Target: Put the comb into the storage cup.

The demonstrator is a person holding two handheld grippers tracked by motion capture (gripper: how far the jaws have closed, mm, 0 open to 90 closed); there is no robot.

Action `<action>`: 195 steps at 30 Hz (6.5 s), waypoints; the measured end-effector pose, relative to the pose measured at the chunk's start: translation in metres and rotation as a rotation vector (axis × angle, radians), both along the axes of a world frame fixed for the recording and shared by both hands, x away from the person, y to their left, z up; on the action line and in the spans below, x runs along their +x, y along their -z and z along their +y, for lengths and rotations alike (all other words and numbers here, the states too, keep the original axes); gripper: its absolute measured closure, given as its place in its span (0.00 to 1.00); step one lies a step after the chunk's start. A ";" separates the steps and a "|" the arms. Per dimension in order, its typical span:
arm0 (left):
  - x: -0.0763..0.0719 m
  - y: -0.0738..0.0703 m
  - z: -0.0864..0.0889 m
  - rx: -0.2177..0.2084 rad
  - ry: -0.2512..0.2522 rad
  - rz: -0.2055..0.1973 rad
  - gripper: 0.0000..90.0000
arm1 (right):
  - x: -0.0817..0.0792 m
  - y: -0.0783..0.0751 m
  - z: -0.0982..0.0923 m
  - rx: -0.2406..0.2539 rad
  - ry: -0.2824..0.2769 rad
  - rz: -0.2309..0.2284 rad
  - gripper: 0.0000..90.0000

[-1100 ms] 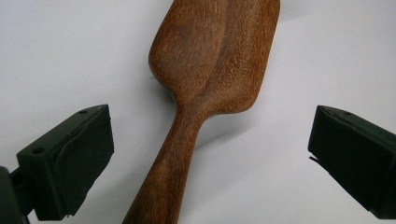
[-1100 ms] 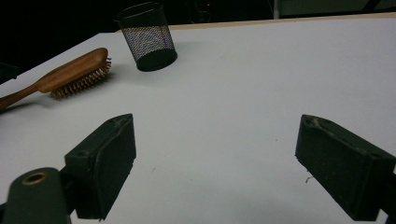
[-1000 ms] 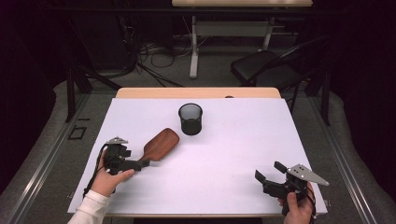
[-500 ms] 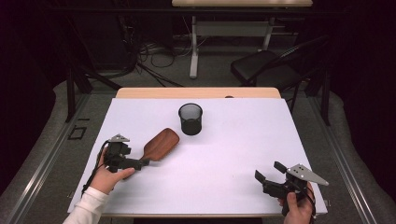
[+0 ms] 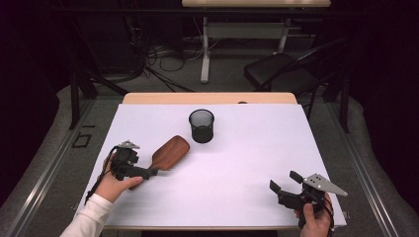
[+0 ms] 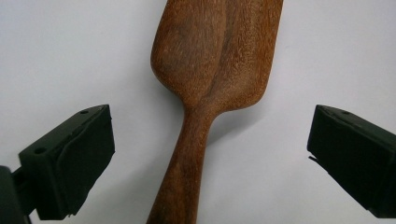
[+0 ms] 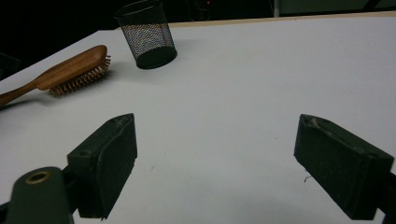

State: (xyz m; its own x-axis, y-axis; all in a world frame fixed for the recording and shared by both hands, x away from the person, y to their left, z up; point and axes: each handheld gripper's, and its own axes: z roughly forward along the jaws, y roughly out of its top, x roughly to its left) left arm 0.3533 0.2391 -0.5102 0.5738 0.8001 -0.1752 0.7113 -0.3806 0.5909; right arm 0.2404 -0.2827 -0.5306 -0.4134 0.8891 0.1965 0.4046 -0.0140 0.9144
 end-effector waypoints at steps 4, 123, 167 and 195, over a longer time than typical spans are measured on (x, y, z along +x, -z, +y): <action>0.001 0.000 -0.002 0.018 0.014 -0.005 0.03 | 0.000 0.000 0.000 -0.001 -0.001 0.002 0.15; 0.021 0.017 -0.045 0.458 0.162 0.071 0.79 | 0.002 0.001 0.000 0.000 -0.022 0.019 0.16; 0.013 0.018 -0.033 0.351 0.140 0.004 0.80 | 0.002 0.002 0.000 0.005 -0.022 0.023 0.16; 0.001 0.000 -0.024 0.314 0.097 -0.102 0.80 | 0.002 0.002 0.000 0.000 -0.024 0.024 0.16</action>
State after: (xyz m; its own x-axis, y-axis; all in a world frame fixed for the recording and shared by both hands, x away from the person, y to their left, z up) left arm 0.3538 0.2155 -0.5107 0.6516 0.7468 0.1335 0.6060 -0.6182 0.5006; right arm 0.2427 -0.2827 -0.5328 -0.4297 0.8791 0.2062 0.4264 -0.0037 0.9045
